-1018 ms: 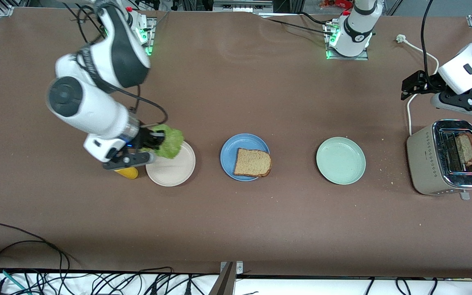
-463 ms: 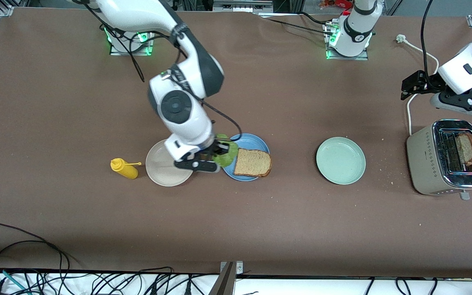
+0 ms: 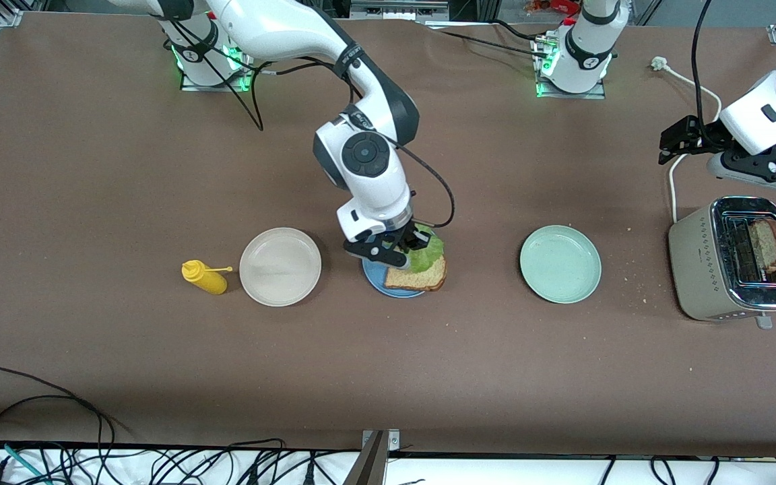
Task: Make sandwich in blue plate with both arms
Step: 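Lower the lettuce onto the bread and open the right gripper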
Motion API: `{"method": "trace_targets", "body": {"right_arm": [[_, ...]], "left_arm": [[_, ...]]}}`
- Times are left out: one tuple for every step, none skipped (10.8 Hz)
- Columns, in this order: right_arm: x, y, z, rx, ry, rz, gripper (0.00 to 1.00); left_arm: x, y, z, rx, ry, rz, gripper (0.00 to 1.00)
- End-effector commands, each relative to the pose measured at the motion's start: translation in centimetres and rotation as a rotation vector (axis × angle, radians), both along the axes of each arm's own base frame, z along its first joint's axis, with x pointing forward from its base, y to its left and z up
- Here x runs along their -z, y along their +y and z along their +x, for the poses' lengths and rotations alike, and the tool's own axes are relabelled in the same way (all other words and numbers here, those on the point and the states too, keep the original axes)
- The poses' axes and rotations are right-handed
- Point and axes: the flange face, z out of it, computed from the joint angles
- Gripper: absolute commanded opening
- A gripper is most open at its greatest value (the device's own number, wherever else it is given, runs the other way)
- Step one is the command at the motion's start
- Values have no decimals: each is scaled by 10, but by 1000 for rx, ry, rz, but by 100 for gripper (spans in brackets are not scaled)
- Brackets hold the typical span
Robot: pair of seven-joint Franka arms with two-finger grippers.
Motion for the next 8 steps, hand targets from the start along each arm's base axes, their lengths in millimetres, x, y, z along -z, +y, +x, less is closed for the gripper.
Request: {"method": "trace_targets", "body": {"right_arm": [[3,19,1,49,-44,53,0],[15,20,2,50,-45,49,0],[23,19,2,49,-40,38,0],[30,19,1,45,-38,27,0],[36,18,1,42,-36,17,0],[43,18,0,38,-31,8,0],[50,16,1,30,-36,-8,0],[59,16,1,22,-39,-24,0]], "left_arm": [[-6,-1,0,-1,1,2,100],[-7,-1,0,-1,0,2,100],[-7,-1,0,-1,0,2,100],[-6,-2,0,-1,1,2,100],[-7,-4,0,2,-2,2,100],[-7,-4,-1,4,1,2,100],[-7,-7,0,8,-2,0,100],[-10,-6,0,7,-6,0,100]]}}
